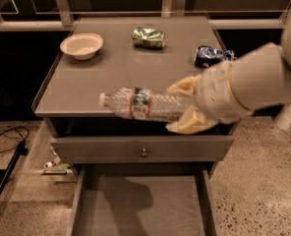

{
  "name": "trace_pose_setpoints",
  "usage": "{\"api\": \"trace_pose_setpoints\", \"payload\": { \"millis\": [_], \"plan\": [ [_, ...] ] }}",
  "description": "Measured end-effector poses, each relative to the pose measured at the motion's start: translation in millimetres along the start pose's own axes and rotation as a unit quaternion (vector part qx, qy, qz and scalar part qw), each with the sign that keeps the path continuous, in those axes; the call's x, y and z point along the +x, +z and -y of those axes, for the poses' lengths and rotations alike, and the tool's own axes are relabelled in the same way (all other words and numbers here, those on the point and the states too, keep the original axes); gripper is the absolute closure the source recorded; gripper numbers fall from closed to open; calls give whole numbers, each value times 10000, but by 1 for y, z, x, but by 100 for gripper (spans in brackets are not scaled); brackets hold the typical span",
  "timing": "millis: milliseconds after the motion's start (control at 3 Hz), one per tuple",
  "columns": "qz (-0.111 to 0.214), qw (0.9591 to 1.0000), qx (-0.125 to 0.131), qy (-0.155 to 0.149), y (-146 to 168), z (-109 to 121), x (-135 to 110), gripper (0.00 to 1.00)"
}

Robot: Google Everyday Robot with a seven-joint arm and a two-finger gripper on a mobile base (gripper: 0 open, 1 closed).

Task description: Pick water bottle from middle drawer and place on counter

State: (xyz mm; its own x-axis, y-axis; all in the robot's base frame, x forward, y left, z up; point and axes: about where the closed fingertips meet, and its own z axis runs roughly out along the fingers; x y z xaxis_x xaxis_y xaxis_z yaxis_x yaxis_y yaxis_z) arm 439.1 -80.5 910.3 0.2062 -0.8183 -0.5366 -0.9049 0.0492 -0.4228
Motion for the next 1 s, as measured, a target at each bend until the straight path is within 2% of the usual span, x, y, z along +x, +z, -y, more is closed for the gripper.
{"api": "trace_pose_setpoints", "payload": {
  "millis": [333,667,1000],
  "plan": [
    [52,9999,-95,65,17,53,-15,100],
    [249,9986,-234,399,40,94,-11,100],
    [415,9933,-174,1064,56,125,13,100]
  ]
}}
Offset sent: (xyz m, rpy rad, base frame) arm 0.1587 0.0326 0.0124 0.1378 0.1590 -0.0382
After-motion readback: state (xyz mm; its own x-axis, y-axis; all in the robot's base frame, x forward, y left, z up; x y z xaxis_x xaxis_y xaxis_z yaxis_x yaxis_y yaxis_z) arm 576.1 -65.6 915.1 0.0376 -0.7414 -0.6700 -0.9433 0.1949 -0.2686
